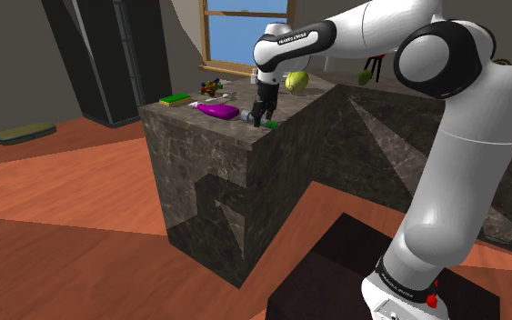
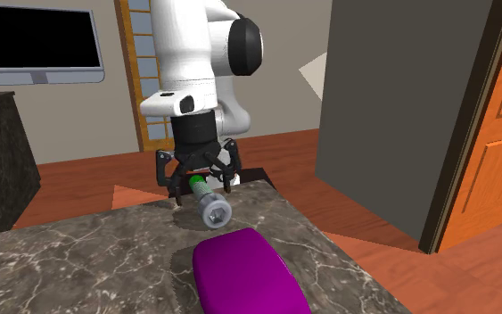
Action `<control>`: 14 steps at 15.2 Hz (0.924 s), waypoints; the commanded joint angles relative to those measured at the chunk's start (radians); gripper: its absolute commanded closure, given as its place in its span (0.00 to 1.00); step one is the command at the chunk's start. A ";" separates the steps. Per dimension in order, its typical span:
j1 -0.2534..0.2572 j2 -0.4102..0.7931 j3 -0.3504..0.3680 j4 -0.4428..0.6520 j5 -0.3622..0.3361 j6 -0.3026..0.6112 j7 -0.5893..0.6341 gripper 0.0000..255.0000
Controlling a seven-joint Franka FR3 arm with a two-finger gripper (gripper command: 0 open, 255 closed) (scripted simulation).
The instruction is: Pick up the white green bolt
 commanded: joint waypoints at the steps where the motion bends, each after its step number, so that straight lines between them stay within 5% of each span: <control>1: 0.000 0.001 0.000 -0.004 0.001 0.006 -0.001 1.00; 14: 0.000 -0.004 -0.001 0.044 -0.002 -0.047 0.005 1.00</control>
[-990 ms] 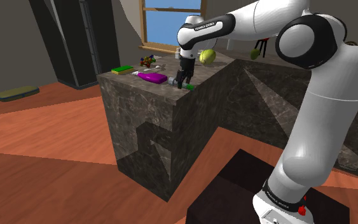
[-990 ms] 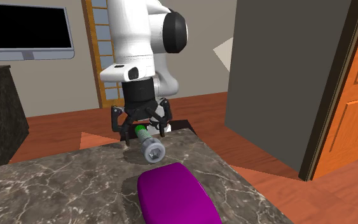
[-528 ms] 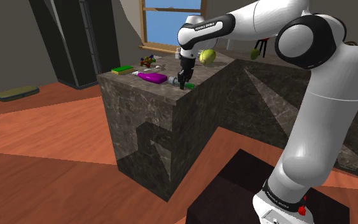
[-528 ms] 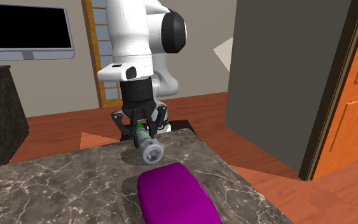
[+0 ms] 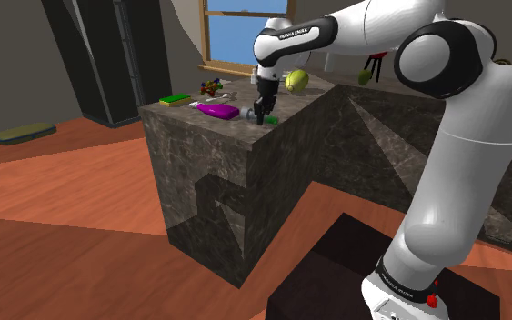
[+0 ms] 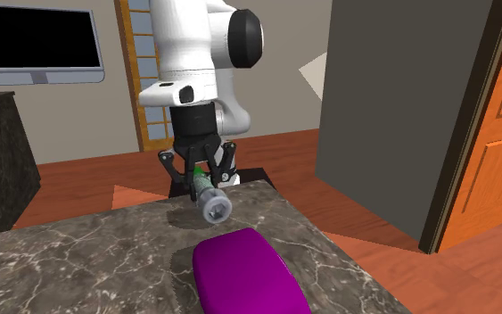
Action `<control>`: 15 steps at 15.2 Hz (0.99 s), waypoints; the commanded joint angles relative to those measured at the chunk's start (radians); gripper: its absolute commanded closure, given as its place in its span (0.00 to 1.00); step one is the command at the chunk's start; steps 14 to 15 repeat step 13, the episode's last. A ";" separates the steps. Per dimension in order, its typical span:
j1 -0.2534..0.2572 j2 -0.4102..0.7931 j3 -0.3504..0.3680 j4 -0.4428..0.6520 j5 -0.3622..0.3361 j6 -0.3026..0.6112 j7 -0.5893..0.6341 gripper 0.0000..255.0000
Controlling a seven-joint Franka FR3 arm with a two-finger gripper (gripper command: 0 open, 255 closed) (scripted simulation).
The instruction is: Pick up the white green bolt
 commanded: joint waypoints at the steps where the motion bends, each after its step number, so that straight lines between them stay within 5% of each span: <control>1: 0.000 -0.002 0.000 0.023 -0.001 -0.026 0.001 1.00; 15: -0.003 0.002 -0.002 0.164 -0.003 -0.163 0.010 1.00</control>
